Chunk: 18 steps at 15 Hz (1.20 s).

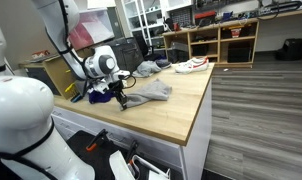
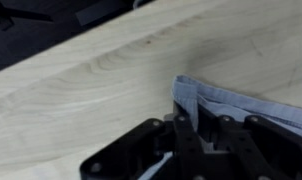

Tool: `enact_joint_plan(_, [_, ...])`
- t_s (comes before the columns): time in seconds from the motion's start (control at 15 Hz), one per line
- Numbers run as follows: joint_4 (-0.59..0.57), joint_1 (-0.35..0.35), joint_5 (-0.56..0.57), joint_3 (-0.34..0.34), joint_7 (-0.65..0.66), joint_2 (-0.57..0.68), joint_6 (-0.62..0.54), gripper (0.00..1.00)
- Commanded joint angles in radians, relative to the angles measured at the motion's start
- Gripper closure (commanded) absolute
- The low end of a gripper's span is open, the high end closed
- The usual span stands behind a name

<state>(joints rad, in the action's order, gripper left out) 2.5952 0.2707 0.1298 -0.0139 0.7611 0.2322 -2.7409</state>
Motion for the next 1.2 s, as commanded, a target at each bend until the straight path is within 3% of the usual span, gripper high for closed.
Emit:
enact_joint_plan(0.0, [0.169,-0.035,-0.044,0.038,-0.077,-0.170,0.038,0.65])
enact_joint_plan(0.07, [0.198,-0.039,-0.042,0.042,-0.089,-0.203,0.049,0.64])
enact_joint_plan(0.2, [0.237,-0.054,-0.046,0.057,-0.110,-0.268,0.076,0.50])
enact_joint_plan(0.27, [0.178,-0.062,-0.049,0.066,-0.118,-0.250,0.114,0.43])
enact_joint_plan(0.67, [0.185,-0.154,-0.024,0.081,-0.096,-0.448,0.181,0.00])
enact_joint_plan(1.13, [0.086,-0.289,-0.002,0.085,-0.072,-0.392,0.176,0.00])
